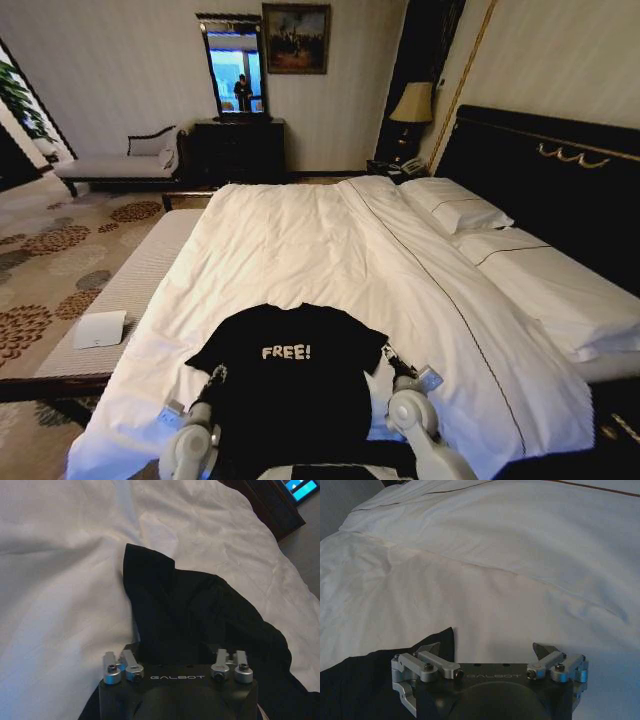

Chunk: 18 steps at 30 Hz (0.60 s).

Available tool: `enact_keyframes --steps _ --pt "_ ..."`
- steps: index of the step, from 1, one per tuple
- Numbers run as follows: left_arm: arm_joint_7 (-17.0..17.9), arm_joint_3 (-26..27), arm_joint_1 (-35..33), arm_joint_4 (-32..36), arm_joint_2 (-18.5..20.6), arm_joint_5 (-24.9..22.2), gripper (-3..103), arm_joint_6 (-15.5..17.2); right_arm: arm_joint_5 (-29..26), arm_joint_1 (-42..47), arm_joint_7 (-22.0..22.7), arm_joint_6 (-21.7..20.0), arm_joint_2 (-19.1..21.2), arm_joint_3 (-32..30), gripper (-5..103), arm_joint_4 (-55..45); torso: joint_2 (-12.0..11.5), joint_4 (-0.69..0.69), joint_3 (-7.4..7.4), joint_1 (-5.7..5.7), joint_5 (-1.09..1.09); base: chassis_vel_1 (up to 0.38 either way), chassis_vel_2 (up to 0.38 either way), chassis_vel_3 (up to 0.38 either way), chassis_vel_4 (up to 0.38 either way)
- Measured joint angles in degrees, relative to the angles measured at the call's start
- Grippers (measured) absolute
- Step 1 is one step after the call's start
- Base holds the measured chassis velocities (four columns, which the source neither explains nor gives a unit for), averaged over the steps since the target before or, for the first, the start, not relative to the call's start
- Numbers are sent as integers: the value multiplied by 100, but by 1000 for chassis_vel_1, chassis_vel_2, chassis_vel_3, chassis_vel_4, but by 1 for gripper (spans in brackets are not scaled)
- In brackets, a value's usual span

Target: Fold the clothes on the bed.

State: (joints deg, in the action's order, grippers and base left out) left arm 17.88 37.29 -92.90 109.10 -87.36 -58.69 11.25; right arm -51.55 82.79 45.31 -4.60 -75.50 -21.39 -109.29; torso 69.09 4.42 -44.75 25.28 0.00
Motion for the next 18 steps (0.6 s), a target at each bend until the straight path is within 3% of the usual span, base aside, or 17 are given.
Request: enact_keyframes --steps 5,7,9,18 --pt "105 -17 2 126 18 -269 89 39 10 18 0 -2 8 -12 100 -1 0 0 0 0 0 0 0 0 0" --pt "133 -63 -30 204 26 -336 89 75 12 23 0 -2 9 -18 100 -1 0 0 0 0 0 0 0 0 0" --pt "186 -192 -120 365 29 -425 98 141 17 31 0 -2 10 -28 100 1 0 0 0 0 1 0 0 0 0" --pt "245 -333 -99 517 12 -463 100 225 28 19 0 -2 -11 -15 100 25 0 0 0 0 1 0 0 0 0"
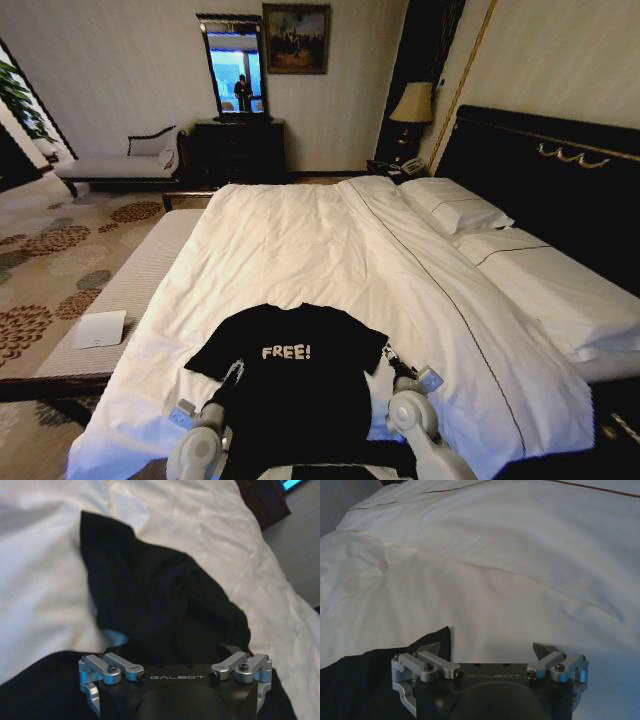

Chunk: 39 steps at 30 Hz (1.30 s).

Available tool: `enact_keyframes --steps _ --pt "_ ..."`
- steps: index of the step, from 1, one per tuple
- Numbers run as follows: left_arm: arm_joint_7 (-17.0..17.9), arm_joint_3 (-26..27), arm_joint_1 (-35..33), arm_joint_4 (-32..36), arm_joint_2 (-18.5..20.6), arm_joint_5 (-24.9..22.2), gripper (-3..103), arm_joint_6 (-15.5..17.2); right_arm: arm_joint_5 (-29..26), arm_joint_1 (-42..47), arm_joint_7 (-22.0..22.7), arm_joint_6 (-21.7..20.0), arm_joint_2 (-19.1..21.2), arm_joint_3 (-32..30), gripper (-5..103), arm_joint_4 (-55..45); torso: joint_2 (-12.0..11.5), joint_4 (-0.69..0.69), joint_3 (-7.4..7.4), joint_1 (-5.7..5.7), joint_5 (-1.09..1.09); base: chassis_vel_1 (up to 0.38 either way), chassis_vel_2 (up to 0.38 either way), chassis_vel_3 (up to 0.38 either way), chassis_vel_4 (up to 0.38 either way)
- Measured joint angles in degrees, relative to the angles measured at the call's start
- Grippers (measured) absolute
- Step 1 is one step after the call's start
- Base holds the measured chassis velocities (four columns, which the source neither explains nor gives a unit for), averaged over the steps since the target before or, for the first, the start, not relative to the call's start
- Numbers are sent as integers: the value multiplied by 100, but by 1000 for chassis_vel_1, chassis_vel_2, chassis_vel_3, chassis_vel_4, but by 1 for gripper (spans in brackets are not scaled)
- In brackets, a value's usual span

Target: Fold the clothes on the bed.

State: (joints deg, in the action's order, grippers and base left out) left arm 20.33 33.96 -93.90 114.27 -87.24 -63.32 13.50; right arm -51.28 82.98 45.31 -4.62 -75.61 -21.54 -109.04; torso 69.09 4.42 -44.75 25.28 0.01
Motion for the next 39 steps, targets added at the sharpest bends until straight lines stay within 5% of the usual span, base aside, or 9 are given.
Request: enact_keyframes --steps 23,33,39 --pt "145 950 1362 -493 419 -274 100 117 34 42 -12 7 -15 15 100 60 0 0 -1 0 -1 0 0 0 0" --pt "145 925 1221 -384 342 -229 100 126 62 62 -15 11 -25 16 100 41 0 1 -1 0 -1 0 0 0 0" --pt "106 970 327 182 439 -366 100 180 62 107 -21 34 -26 -20 100 29 0 -1 0 0 -2 0 0 0 0"
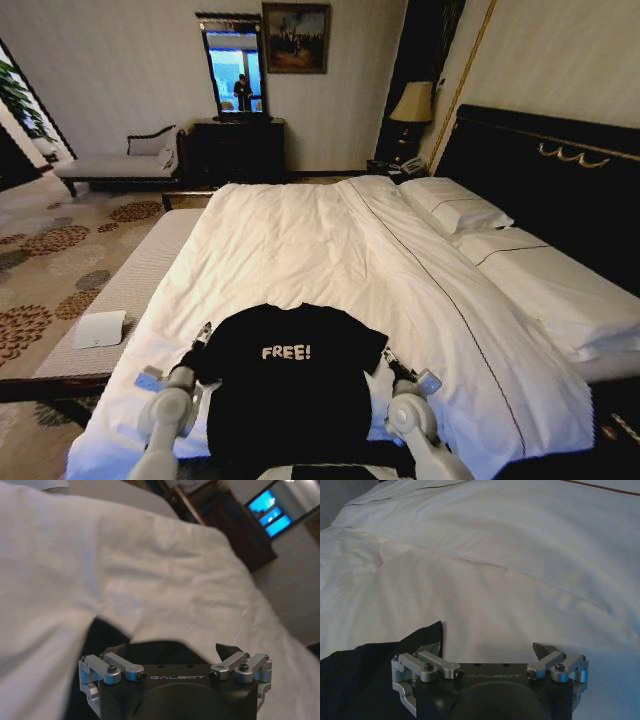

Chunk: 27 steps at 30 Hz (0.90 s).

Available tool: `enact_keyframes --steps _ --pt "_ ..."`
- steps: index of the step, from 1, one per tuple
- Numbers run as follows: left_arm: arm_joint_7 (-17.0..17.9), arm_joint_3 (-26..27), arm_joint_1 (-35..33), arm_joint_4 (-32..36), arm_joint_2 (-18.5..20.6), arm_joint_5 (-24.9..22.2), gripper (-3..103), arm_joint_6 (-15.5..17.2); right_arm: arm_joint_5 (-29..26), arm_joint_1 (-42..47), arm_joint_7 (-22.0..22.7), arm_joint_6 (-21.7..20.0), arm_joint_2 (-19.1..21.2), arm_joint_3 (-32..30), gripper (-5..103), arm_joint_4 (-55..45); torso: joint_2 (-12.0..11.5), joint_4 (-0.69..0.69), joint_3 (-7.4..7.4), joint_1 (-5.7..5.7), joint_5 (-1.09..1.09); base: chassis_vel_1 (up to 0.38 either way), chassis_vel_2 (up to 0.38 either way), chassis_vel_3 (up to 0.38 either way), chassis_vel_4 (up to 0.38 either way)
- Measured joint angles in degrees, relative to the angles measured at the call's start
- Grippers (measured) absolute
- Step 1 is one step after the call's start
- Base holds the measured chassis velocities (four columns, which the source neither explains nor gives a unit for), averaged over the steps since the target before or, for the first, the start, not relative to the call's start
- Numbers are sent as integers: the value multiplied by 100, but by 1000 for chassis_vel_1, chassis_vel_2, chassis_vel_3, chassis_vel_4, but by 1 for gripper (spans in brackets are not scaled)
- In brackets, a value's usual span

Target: Fold the clothes on the bed.

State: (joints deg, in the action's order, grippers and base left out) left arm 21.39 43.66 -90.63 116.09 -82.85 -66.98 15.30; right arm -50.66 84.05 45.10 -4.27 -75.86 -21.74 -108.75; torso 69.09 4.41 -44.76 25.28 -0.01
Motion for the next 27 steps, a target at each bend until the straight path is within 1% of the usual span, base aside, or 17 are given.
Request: enact_keyframes --steps 2,5,8,12,13,15,16,18,19,20,21,22,23,24,25,27 --pt "-85 -14 -268 -43 -14 118 100 -46 2 9 -2 5 -24 -12 100 -4 0 -2 0 0 0 0 0 0 0" --pt "-124 -16 -336 -175 -31 149 100 -107 10 14 -2 9 -44 -17 100 -26 0 -1 0 0 1 0 0 0 0" --pt "-137 -3 -266 -322 -38 116 100 -132 26 14 -2 10 -52 -14 100 -39 0 -1 0 0 2 0 0 0 0" --pt "-122 13 67 -467 -22 70 100 -114 61 38 -2 10 -51 -6 100 -49 0 1 0 0 1 0 0 0 0" --pt "-85 33 328 -570 14 62 100 -68 83 61 -4 10 -46 -1 100 -56 0 0 0 0 1 0 0 0 0" --pt "-74 39 394 -598 24 59 100 -49 86 64 -4 10 -44 0 100 -57 0 0 0 0 1 0 0 0 0" --pt "28 60 713 -742 87 45 100 109 90 69 -5 10 -36 3 100 -58 0 0 0 0 1 0 0 0 0" --pt "151 51 1095 -851 185 17 100 344 97 60 -5 10 -33 3 100 -57 0 0 -1 0 1 0 0 0 0" --pt "151 51 1095 -851 185 17 100 344 97 60 -5 10 -33 3 100 -57 0 0 -1 0 1 0 0 0 0" --pt "183 47 1187 -873 207 10 100 419 98 54 -5 10 -32 5 100 -55 0 0 -1 0 1 0 0 0 0" --pt "274 12 1473 -950 267 3 100 635 101 33 -6 7 -33 15 100 -48 0 0 0 0 1 0 0 0 0" --pt "358 -37 1795 -1097 332 68 100 878 104 3 -5 1 -36 42 100 -31 0 1 0 0 1 0 0 0 0" --pt "407 -84 2037 -1251 379 190 100 1042 110 -28 -3 -4 -42 73 100 -15 0 2 -1 0 0 0 0 0 0" --pt "424 -120 2179 -1347 405 272 100 1137 114 -44 -3 -8 -45 89 100 -11 0 1 -1 0 0 0 0 0 0" --pt "424 -120 2179 -1347 405 272 100 1137 114 -44 -3 -8 -45 89 100 -11 0 1 -1 0 0 0 0 0 0" --pt "440 -308 2643 -1739 522 542 100 1421 131 -76 -1 -19 -67 131 100 -9 -1 1 -1 1 3 0 0 0 0"
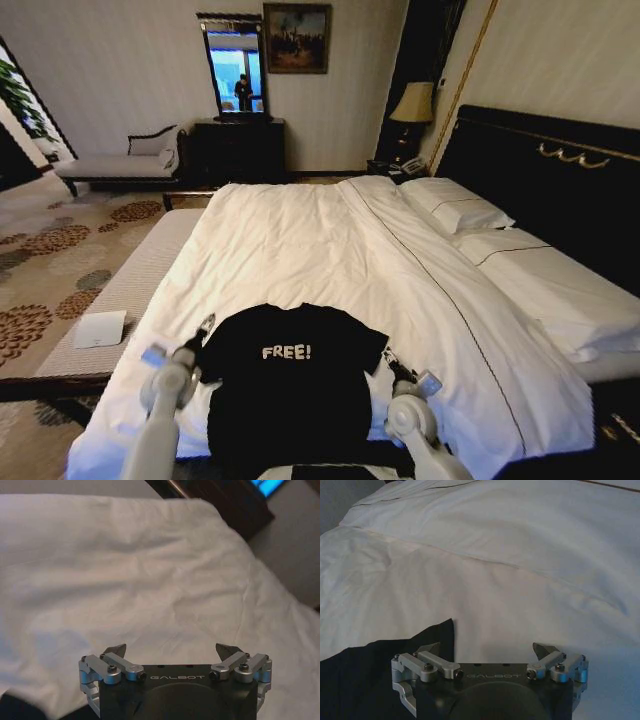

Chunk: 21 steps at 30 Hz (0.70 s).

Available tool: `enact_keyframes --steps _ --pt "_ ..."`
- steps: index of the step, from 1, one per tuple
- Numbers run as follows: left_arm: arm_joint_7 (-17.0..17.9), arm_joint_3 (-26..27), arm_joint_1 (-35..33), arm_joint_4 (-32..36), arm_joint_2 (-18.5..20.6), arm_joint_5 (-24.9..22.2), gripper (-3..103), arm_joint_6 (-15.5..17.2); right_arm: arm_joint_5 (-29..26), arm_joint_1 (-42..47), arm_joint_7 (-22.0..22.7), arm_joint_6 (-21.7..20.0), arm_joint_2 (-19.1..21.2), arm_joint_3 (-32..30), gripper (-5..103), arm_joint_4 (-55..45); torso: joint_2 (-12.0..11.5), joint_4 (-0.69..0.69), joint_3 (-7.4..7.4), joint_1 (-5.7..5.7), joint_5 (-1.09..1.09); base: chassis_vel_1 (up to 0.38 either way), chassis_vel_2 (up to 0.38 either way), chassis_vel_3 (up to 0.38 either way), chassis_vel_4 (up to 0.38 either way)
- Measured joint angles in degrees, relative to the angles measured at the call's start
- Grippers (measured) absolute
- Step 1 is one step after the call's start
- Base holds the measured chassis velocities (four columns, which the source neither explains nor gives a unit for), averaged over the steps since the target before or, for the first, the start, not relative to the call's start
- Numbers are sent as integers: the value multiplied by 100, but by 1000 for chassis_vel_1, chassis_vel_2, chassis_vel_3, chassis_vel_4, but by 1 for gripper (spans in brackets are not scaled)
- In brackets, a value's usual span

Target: Fold the clothes on the bed.

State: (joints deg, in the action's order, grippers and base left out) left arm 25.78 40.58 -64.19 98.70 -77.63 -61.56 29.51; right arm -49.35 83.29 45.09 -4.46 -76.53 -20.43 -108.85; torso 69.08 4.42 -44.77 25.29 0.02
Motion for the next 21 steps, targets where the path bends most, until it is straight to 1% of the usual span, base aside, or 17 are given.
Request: enact_keyframes --steps 2,3,5,6,8,9,12,14,17,19,20,21 --pt "5 -133 205 -201 100 137 100 196 6 -3 1 -5 -10 9 100 -6 0 0 0 0 -2 0 0 0 0" --pt "5 -133 205 -201 100 137 100 196 6 -3 1 -5 -10 9 100 -6 0 0 0 0 -2 0 0 0 0" --pt "77 -274 324 -460 230 373 100 397 6 -9 1 -6 -9 8 100 -11 0 0 0 0 -1 0 0 0 0" --pt "91 -318 333 -512 271 440 100 442 3 -11 1 -6 -7 6 100 -17 0 -1 0 0 -1 0 0 0 0" --pt "119 -422 329 -555 339 622 100 559 -5 -8 1 -6 4 -11 100 -34 0 -2 1 0 -1 0 0 0 0" --pt "119 -422 329 -555 339 622 100 559 -5 -8 1 -6 4 -11 100 -34 0 -2 1 0 -1 0 0 0 0" --pt "133 -615 241 -503 377 845 100 729 -13 9 1 -7 29 -34 100 -44 0 -1 1 -1 -1 0 0 0 0" --pt "133 -642 227 -499 365 872 100 741 -14 10 2 -6 32 -34 100 -44 0 -1 0 -1 -2 0 0 0 0" --pt "117 -720 201 -536 238 893 101 745 -6 12 5 -12 35 -9 100 -44 0 -1 1 -1 -2 0 0 0 0" --pt "92 -730 198 -562 181 894 96 729 1 16 5 -17 35 5 100 -44 0 -1 1 -1 -2 0 0 0 0" --pt "92 -730 198 -562 181 894 96 729 1 16 5 -17 35 5 100 -44 0 -1 1 -1 -2 0 0 0 0" --pt "73 -728 200 -588 138 895 92 702 12 16 6 -20 37 15 100 -40 0 -1 1 -1 -3 0 0 0 0"
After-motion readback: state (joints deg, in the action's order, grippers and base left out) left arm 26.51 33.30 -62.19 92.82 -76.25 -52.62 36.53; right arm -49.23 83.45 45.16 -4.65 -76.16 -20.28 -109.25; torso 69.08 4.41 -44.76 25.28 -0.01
